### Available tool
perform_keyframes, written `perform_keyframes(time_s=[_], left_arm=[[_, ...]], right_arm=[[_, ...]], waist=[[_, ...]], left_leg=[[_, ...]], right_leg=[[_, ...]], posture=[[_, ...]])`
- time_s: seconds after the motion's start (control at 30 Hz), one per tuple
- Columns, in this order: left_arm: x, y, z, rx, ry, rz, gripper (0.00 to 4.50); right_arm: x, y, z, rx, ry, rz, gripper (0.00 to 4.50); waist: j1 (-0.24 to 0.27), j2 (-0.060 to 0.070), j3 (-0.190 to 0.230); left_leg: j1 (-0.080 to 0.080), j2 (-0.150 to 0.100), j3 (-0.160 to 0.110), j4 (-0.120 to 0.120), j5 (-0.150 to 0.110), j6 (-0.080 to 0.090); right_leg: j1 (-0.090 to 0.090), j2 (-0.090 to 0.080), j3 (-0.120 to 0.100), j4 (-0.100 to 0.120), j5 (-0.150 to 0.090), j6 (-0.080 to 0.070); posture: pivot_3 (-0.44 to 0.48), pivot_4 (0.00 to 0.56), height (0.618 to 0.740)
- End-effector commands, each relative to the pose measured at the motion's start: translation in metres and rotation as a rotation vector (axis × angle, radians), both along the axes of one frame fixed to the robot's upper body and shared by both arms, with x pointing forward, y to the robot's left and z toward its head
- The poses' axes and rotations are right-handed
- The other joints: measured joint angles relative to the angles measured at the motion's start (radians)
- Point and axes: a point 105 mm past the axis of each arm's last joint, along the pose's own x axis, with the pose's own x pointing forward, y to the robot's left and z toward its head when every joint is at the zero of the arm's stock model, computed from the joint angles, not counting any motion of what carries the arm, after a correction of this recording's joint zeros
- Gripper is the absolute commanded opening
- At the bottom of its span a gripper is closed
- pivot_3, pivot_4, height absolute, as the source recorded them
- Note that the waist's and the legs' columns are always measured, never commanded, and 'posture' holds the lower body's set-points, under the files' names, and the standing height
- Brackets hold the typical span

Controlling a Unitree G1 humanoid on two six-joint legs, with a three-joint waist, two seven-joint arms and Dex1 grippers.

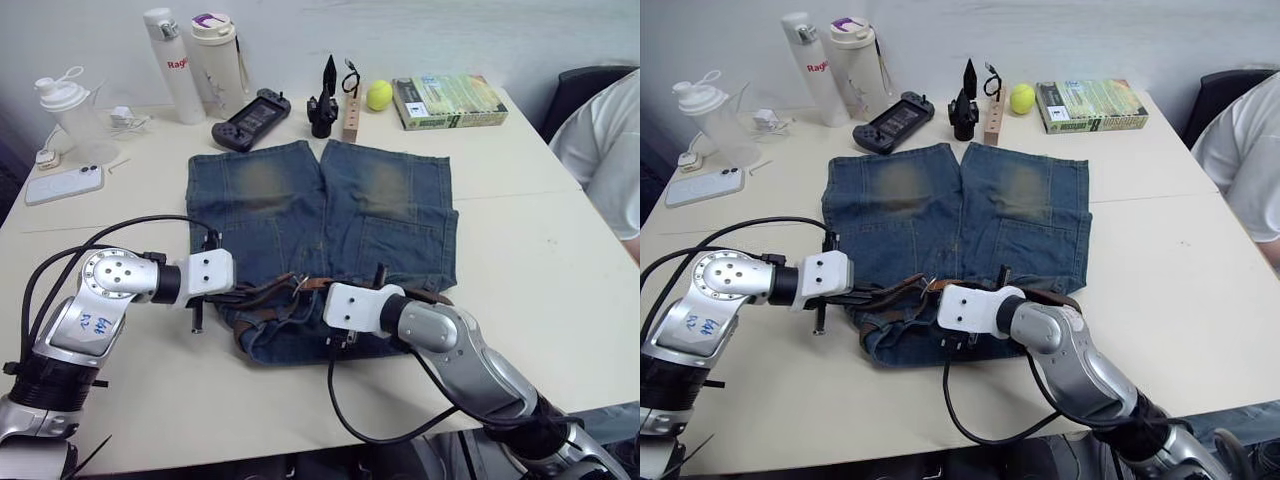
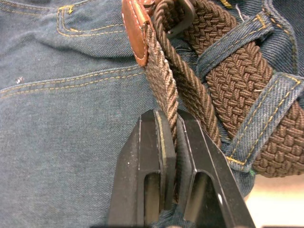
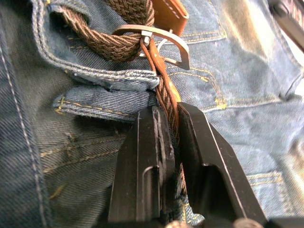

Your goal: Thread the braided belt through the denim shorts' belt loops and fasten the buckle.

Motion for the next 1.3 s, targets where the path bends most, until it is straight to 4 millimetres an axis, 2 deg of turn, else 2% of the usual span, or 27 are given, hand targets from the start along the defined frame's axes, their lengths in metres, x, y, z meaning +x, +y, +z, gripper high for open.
perform_keyframes(time_s=[0.03, 0.2, 0.57, 0.9, 1.3], left_arm=[[0.008, 0.012, 0.013, 0.022, -0.045, 0.021, 0.0], [0.013, 0.022, 0.018, 0.027, -0.06, 0.046, 0.0], [0.021, 0.024, 0.034, 0.041, -0.102, 0.038, 0.0], [0.009, 0.01, 0.027, 0.129, -0.059, -0.132, 0.0], [0.013, 0.013, 0.026, 0.16, -0.057, -0.141, 0.0]], right_arm=[[-0.001, 0.006, 0.008, 0.011, -0.044, 0.04, 0.02], [-0.001, 0.006, 0.006, 0.001, -0.052, 0.051, 0.02], [-0.005, 0.011, 0.003, -0.01, -0.064, 0.077, 0.02], [-0.003, 0.012, 0.006, -0.035, -0.101, 0.089, 0.02], [0.005, 0.017, 0.018, -0.056, -0.174, 0.106, 0.02]], waist=[[0.0, 0.0, 0.0], [-0.001, 0.0, 0.0], [-0.001, 0.0, 0.0], [-0.001, 0.0, 0.0], [-0.001, 0.0, 0.0]], left_leg=[[0.0, 0.0, 0.0, 0.0, 0.0, 0.0], [0.0, 0.0, 0.001, 0.0, 0.0, 0.0], [0.0, 0.0, 0.001, 0.0, 0.0, 0.0], [0.0, 0.0, 0.001, 0.0, 0.0, 0.0], [0.0, 0.0, 0.001, 0.001, 0.0, 0.0]], right_leg=[[0.0, 0.0, 0.0, 0.0, 0.0, 0.0], [0.0, 0.0, 0.0, 0.0, 0.0, 0.0], [-0.001, 0.0, 0.0, 0.001, 0.0, 0.0], [-0.001, 0.0, 0.0, 0.002, 0.0, 0.0], [-0.001, 0.0, 0.0, 0.002, 0.0, 0.0]], posture=[[0.0, 0.15, 0.72], [0.0, 0.15, 0.72], [0.0, 0.15, 0.72], [0.0, 0.15, 0.72], [0.0, 0.15, 0.72]])
